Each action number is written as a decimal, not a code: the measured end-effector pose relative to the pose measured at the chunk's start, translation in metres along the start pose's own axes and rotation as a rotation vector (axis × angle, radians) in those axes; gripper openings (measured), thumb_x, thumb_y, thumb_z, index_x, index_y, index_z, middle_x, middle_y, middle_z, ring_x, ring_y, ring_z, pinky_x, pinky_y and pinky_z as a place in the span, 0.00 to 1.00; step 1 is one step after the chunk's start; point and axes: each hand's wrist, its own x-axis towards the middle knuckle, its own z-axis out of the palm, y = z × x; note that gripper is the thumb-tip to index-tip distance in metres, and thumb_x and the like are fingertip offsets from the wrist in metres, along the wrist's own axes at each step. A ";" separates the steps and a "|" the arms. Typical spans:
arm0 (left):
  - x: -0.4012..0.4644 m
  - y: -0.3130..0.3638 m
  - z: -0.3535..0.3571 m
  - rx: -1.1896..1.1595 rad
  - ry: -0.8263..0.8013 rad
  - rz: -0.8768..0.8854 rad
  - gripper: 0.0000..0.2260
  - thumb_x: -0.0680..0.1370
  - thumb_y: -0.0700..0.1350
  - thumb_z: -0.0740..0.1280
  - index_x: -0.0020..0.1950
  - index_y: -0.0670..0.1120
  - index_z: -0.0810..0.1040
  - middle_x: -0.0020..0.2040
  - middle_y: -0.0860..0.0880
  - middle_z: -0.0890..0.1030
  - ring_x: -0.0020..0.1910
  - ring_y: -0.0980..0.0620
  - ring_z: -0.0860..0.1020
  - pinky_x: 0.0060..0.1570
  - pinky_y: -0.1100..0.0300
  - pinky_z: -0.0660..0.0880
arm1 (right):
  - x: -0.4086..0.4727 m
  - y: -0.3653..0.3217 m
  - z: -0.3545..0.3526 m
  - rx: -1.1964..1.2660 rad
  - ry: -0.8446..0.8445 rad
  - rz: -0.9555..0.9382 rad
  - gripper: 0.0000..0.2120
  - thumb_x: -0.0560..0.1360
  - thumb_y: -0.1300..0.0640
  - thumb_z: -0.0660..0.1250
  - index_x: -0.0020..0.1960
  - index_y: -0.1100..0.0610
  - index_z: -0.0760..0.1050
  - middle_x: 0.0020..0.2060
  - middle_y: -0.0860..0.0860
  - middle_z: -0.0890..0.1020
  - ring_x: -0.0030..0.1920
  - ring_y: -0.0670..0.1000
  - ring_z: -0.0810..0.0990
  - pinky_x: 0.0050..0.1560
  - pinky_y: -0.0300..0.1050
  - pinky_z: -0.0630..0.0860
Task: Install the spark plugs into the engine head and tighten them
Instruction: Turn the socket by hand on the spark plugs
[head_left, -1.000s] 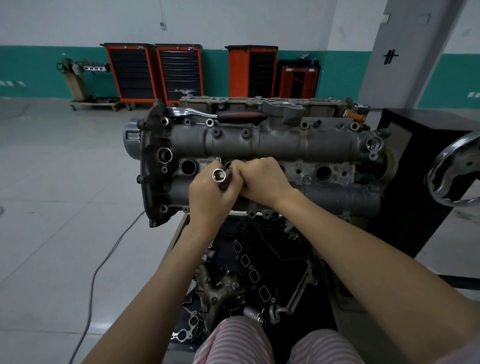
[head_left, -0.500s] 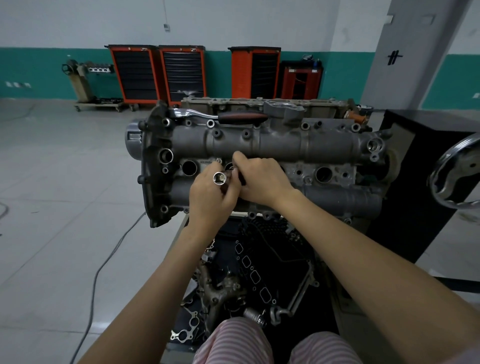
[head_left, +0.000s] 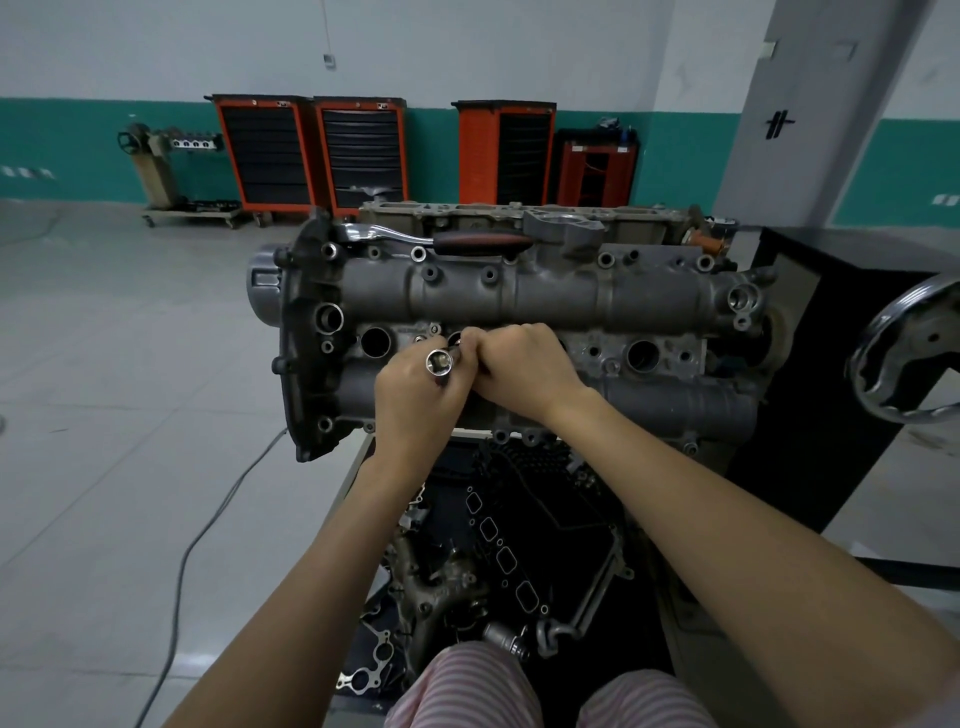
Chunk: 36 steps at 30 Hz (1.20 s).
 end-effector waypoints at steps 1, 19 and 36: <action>-0.001 0.000 0.000 0.012 -0.008 0.014 0.20 0.76 0.51 0.59 0.29 0.40 0.67 0.26 0.46 0.69 0.26 0.46 0.69 0.26 0.51 0.66 | 0.000 0.000 0.000 0.009 -0.023 0.017 0.05 0.68 0.58 0.67 0.37 0.59 0.74 0.25 0.56 0.79 0.25 0.59 0.77 0.28 0.39 0.59; 0.000 -0.002 0.000 -0.027 0.002 -0.009 0.19 0.75 0.47 0.66 0.30 0.45 0.61 0.25 0.54 0.62 0.25 0.48 0.65 0.28 0.56 0.62 | 0.002 -0.001 -0.002 -0.026 -0.094 0.047 0.06 0.69 0.59 0.67 0.37 0.62 0.77 0.28 0.60 0.80 0.29 0.63 0.78 0.29 0.43 0.61; -0.004 -0.001 -0.002 -0.038 -0.002 0.018 0.16 0.75 0.51 0.60 0.32 0.43 0.65 0.27 0.48 0.67 0.27 0.49 0.67 0.28 0.59 0.61 | 0.000 0.000 -0.002 0.025 -0.085 -0.043 0.06 0.69 0.61 0.68 0.41 0.62 0.72 0.27 0.57 0.79 0.27 0.61 0.77 0.27 0.41 0.60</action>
